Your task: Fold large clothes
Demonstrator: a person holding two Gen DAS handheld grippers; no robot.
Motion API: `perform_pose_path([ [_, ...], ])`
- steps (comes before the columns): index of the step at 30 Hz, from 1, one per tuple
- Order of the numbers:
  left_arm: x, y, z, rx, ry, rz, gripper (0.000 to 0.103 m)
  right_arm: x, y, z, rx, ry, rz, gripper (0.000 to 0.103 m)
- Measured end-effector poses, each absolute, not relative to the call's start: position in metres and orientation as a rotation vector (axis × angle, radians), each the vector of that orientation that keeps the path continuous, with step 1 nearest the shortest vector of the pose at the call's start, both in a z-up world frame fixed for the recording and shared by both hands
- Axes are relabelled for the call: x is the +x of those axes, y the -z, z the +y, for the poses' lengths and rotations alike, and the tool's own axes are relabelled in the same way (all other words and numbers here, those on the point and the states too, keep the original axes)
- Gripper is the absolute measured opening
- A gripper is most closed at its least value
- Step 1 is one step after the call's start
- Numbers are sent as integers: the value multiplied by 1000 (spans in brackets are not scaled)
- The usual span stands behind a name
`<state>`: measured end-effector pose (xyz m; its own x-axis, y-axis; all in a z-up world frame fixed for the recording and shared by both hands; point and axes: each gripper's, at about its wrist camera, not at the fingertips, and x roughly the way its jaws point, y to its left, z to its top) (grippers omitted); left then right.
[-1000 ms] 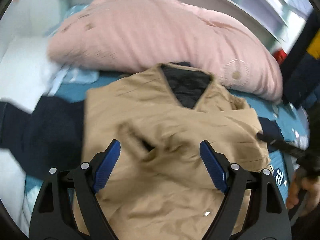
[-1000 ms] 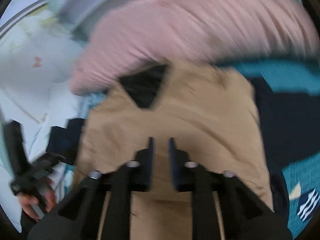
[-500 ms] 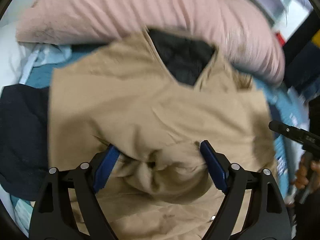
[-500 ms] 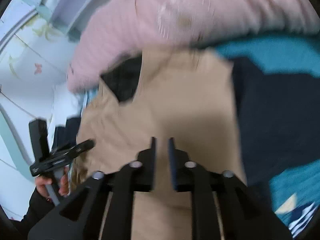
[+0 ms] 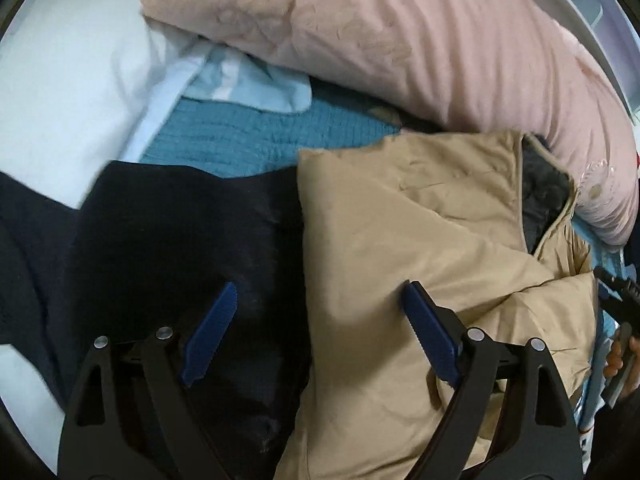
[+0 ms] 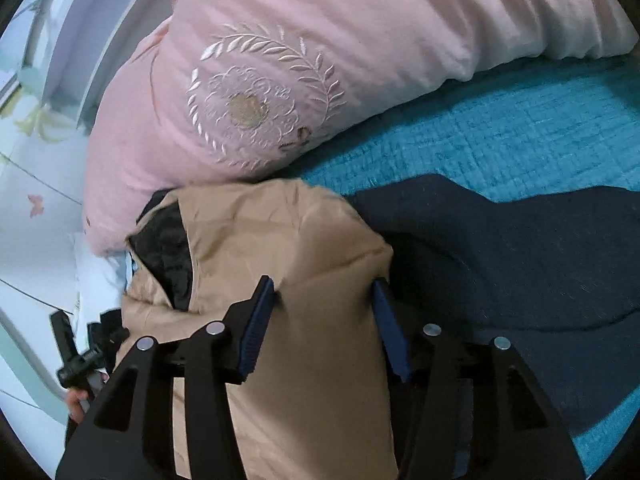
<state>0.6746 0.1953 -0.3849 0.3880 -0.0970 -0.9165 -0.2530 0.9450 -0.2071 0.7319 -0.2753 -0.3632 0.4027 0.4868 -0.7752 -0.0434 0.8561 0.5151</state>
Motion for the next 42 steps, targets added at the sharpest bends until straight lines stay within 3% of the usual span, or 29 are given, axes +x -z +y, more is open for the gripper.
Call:
perform_pose_path([
  [3, 685, 392, 196, -327, -91, 1192, 86, 742, 369, -276, 489, -361, 1134, 55],
  [12, 725, 401, 202, -380, -63, 1207, 85, 761, 384, -274, 507, -358, 1149, 54],
  [15, 733, 398, 196, -363, -22, 1203, 47, 758, 380, -270, 447, -371, 1132, 24],
  [16, 733, 395, 194, -338, -31, 1196, 36, 757, 379, -264, 424, -370, 1124, 19],
  [19, 726, 383, 184, -304, 10, 1163, 19, 750, 368, -258, 375, -369, 1083, 15],
  [42, 649, 299, 172, -229, 67, 971, 16, 689, 302, -248, 248, -384, 909, 13],
])
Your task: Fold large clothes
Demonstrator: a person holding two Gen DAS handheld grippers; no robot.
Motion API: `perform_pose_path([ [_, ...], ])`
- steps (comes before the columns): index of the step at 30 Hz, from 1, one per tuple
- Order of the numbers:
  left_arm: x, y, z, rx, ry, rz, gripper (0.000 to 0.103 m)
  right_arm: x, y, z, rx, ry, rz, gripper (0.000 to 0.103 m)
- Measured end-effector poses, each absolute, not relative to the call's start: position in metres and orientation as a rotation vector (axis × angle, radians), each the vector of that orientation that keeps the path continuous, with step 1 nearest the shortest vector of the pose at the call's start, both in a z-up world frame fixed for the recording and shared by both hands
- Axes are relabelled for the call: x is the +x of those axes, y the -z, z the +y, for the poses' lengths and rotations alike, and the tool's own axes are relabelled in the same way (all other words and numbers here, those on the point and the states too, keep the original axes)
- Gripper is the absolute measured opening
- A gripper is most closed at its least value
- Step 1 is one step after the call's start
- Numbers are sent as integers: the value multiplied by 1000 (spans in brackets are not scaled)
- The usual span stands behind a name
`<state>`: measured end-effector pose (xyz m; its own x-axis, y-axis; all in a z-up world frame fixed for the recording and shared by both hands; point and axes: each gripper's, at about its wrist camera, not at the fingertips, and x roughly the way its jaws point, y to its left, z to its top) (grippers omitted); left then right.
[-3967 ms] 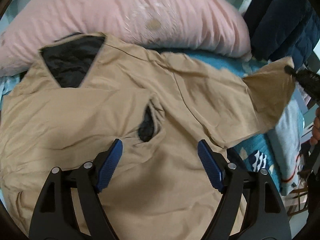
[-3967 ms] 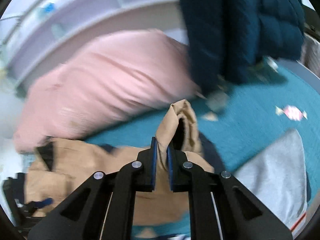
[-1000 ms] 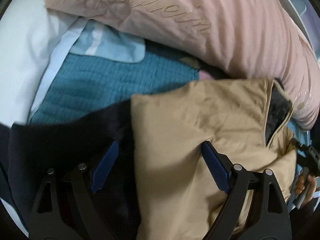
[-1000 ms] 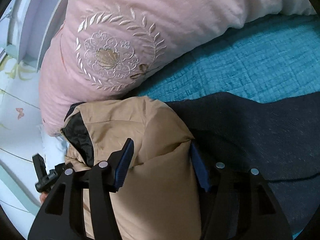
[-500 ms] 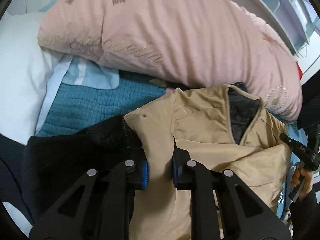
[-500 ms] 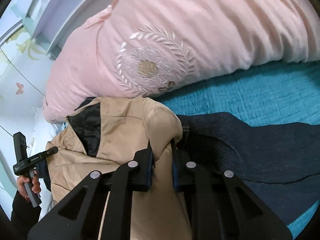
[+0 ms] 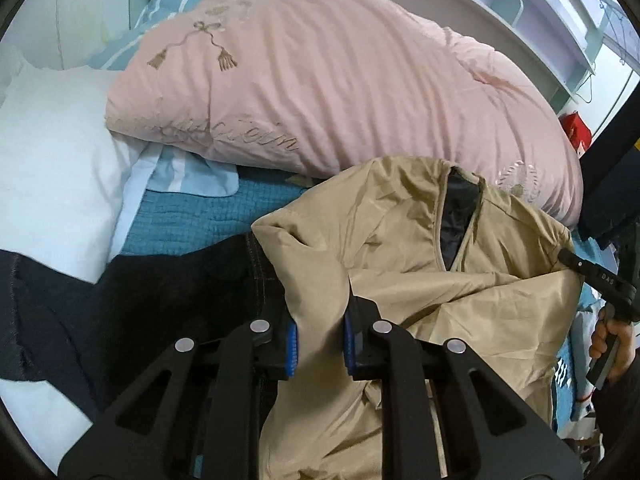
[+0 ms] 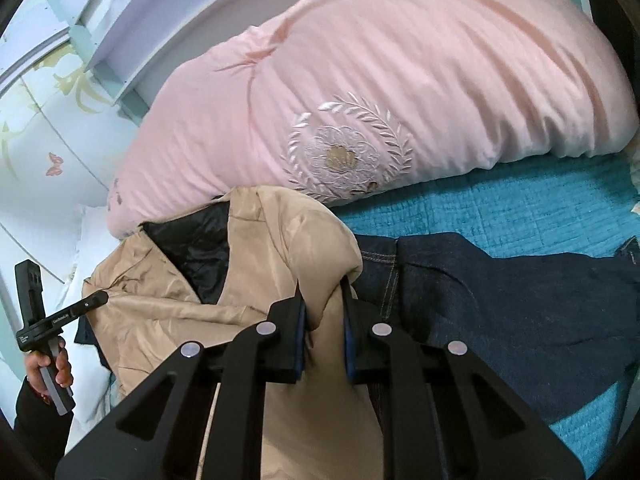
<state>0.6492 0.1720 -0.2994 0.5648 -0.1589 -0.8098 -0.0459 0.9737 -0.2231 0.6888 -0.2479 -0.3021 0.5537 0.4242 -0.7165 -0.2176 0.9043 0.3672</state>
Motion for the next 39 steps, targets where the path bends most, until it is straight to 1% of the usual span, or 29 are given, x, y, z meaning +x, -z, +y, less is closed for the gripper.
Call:
perform_pose_path([
  [4, 628, 289, 170, -207, 59, 948, 16, 671, 288, -248, 233, -385, 886, 13],
  [13, 553, 270, 159, -188, 47, 904, 16, 614, 267, -263, 220, -386, 847, 12],
  [25, 451, 292, 153, -274, 29, 953, 16, 519, 253, -269, 167, -363, 843, 11],
  [31, 396, 310, 147, -332, 1, 987, 16, 462, 269, -285, 183, -314, 906, 11],
  [39, 348, 343, 142, -363, -56, 1076, 16, 408, 320, -309, 250, -229, 1032, 10],
])
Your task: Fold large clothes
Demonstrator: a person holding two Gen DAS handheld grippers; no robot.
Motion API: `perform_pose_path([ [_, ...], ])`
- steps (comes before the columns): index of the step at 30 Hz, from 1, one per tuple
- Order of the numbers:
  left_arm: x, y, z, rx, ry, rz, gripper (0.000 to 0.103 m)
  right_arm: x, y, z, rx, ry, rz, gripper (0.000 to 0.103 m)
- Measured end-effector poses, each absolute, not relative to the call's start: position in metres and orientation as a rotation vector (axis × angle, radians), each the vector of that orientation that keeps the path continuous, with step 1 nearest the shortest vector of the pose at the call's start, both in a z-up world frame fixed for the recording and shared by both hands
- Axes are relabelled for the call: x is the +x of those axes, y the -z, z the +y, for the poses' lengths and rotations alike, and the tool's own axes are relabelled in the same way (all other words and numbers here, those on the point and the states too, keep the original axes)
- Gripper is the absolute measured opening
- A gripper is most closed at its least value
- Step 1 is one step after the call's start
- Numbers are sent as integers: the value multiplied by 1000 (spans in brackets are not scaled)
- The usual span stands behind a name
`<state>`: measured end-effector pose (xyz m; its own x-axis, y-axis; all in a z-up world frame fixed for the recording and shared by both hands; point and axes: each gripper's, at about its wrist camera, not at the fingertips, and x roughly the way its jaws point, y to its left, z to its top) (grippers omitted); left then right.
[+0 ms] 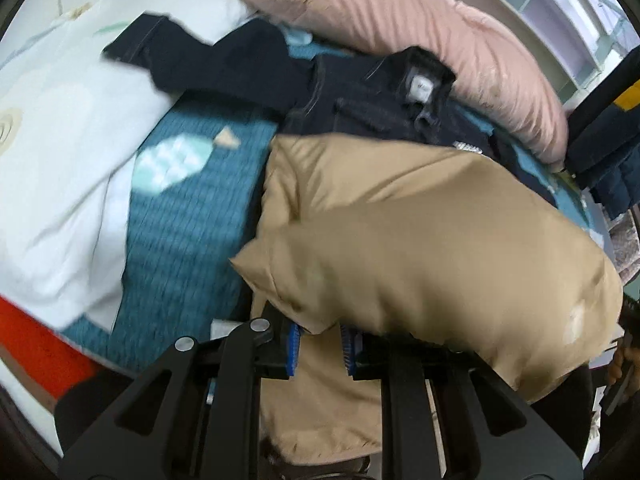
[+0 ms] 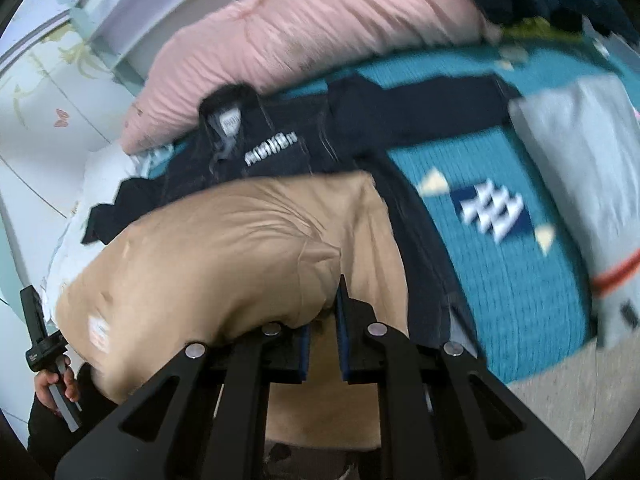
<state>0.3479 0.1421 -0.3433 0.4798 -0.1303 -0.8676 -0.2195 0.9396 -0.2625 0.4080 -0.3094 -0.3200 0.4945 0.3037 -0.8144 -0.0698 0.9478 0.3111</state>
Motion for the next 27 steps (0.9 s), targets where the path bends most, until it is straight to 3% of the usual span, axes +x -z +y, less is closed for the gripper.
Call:
perform_pose_path([
  [5, 335, 347, 146, -367, -49, 1103, 19, 388, 347, -306, 198, -195, 1131, 10],
  [8, 325, 345, 147, -359, -55, 1119, 30, 381, 364, -312, 217, -154, 1202, 13],
  [10, 319, 339, 150, -341, -77, 1125, 48, 377, 365, -318, 235, -137, 1217, 14],
  [15, 297, 305, 160, -238, -196, 1085, 65, 360, 333, -330, 174, -81, 1174, 26],
  [21, 292, 255, 148, -185, -211, 926, 67, 355, 289, -312, 149, -163, 1054, 28],
  [24, 310, 243, 127, -204, -96, 878, 74, 365, 285, -287, 152, -262, 1039, 23],
  [27, 333, 256, 107, -231, -10, 928, 74, 383, 300, -263, 155, -314, 1070, 15],
])
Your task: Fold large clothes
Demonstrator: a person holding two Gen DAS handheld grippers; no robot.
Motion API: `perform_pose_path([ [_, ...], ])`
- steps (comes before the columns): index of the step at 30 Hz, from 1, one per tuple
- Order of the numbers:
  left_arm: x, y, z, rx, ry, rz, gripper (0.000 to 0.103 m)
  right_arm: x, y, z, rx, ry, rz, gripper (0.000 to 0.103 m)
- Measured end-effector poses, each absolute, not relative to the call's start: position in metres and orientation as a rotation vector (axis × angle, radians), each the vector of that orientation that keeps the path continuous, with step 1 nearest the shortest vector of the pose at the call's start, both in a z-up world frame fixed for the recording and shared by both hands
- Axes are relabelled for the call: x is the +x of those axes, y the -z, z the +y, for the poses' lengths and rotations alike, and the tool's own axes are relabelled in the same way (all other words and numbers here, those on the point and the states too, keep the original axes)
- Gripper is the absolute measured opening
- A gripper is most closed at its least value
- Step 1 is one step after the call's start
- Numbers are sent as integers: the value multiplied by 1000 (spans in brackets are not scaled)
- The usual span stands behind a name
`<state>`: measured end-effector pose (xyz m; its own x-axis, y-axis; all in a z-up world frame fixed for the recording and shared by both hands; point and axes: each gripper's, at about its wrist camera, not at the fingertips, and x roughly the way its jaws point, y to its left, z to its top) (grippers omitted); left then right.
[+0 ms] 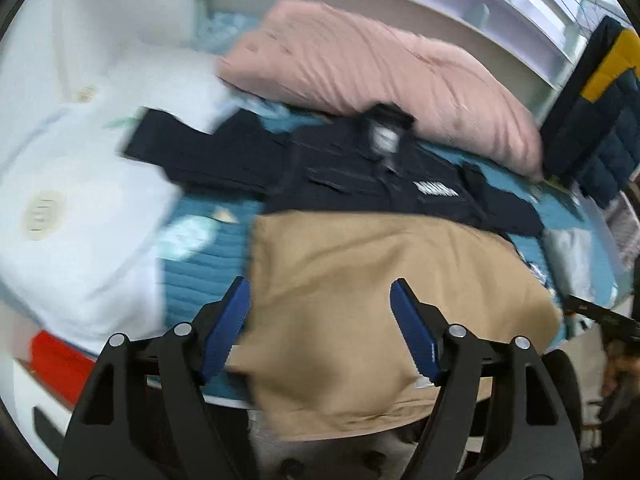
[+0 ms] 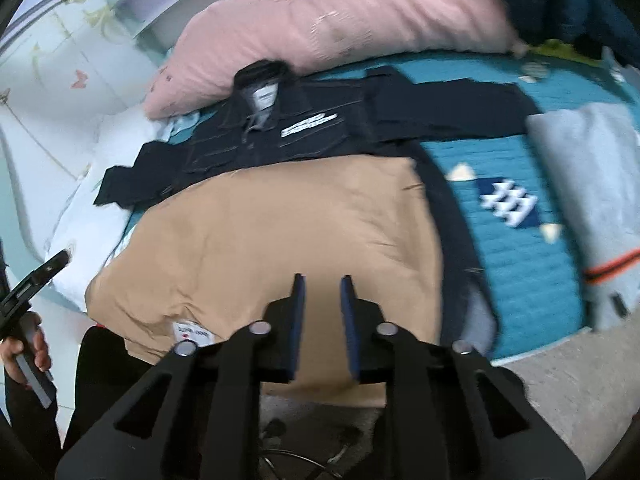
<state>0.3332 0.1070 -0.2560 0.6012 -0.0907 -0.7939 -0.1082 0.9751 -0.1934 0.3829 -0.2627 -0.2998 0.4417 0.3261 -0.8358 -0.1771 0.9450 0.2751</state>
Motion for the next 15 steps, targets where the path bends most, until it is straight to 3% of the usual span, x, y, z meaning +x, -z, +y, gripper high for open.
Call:
perform_pose_path([
  [3, 355, 297, 89, -241, 10, 1035, 74, 398, 331, -256, 149, -272, 1150, 12],
  [7, 354, 356, 89, -256, -35, 1208, 73, 403, 381, -276, 157, -165, 1288, 0],
  [10, 346, 379, 97, -288, -25, 1250, 73, 396, 407, -292, 246, -168, 1338, 0],
  [15, 349, 381, 95, -274, -19, 1236, 73, 397, 396, -282, 194, -162, 1324, 3],
])
